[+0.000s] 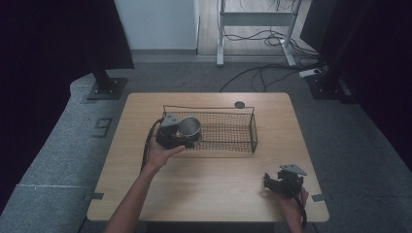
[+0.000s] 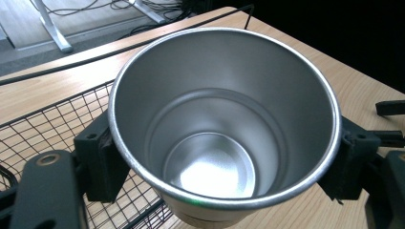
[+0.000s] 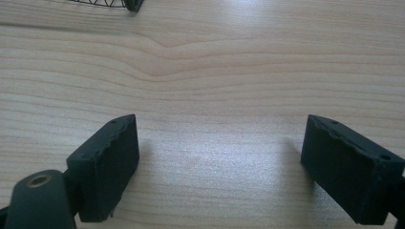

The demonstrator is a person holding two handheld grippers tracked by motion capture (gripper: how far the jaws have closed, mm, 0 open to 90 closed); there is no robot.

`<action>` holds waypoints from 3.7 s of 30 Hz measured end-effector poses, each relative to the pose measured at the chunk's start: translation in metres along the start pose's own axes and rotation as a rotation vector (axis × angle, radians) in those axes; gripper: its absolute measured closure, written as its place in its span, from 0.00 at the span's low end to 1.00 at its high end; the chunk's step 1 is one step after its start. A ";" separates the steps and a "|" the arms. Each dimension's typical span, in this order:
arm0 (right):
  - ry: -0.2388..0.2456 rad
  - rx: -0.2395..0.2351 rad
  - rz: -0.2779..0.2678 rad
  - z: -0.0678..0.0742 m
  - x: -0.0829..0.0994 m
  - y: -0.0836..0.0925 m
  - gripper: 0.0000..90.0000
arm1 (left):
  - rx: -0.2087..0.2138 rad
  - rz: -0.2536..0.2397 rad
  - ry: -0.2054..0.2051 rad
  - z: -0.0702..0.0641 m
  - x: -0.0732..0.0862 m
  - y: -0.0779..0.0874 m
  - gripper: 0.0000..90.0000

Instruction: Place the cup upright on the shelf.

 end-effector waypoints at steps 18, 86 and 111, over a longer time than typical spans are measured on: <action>0.001 0.001 0.001 0.000 0.000 0.000 0.14 | 0.006 0.023 0.016 0.008 -0.011 -0.012 0.21; 0.002 0.001 -0.002 0.000 0.000 0.000 0.14 | -0.003 0.165 0.072 0.036 -0.007 -0.090 0.21; 0.002 0.001 -0.002 0.000 0.000 0.000 0.14 | -0.028 0.254 0.096 0.041 0.011 -0.107 0.21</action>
Point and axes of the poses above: each handheld gripper's, and its own axes: y roughly backward along the jaws, x roughly out of its underside, z roughly to its left, the point moved 10 cm from there along -y, roughly forward along the jaws, and after that the axes turned 10 degrees about z, right-handed, at the moved point
